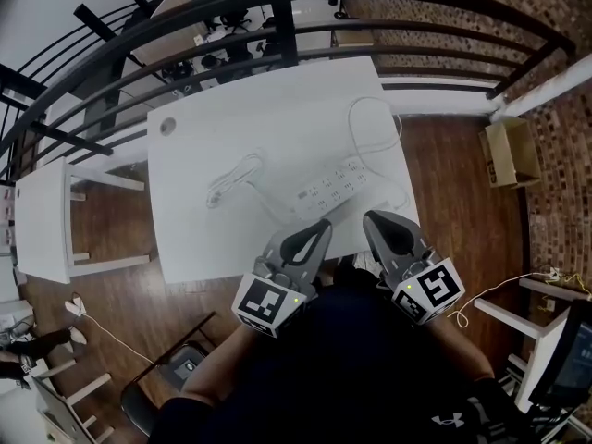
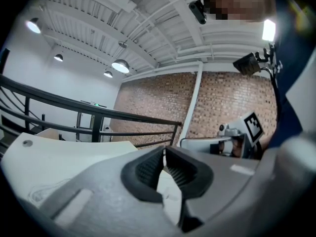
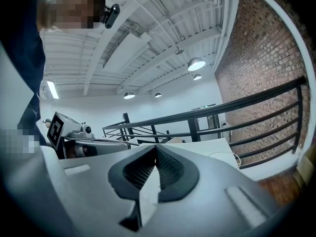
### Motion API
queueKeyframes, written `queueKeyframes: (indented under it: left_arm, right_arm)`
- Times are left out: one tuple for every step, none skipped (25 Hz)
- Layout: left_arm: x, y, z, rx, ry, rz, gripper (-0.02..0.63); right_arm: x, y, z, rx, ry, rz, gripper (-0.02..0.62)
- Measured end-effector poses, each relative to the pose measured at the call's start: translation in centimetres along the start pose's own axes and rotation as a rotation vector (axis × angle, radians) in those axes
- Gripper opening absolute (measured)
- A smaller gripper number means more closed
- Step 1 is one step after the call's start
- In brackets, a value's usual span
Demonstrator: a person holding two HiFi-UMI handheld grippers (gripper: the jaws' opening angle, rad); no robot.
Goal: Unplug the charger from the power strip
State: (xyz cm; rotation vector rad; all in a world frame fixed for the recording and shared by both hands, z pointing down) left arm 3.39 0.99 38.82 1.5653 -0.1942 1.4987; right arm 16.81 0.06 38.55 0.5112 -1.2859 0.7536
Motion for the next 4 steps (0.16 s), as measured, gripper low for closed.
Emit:
queueKeyframes:
  left_arm:
    - [0.06, -0.04, 0.13, 0.003, 0.003, 0.003, 0.018]
    - [0.12, -0.08, 0.26, 0.005, 0.006, 0.007, 0.021]
    - [0.16, -0.11, 0.39, 0.007, 0.008, 0.011, 0.023]
    - [0.19, -0.14, 0.52, 0.010, 0.011, 0.015, 0.024]
  right_arm:
    - [0.13, -0.16, -0.02, 0.002, -0.001, -0.001, 0.011]
    - [0.19, -0.29, 0.00, 0.003, -0.004, 0.001, 0.011]
    - [0.21, -0.40, 0.03, 0.004, -0.006, 0.004, 0.011]
    - [0.22, -0.50, 0.06, 0.005, -0.009, 0.007, 0.011]
Point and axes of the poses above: the fingertips, and each gripper's own axes: z forward along the fingers, y to its left, x out of its underside, the point moved 5 cm from there along -z, backward along the fingers, and after that the axes turned 13 degrees about -z, right-handed, at the moved point
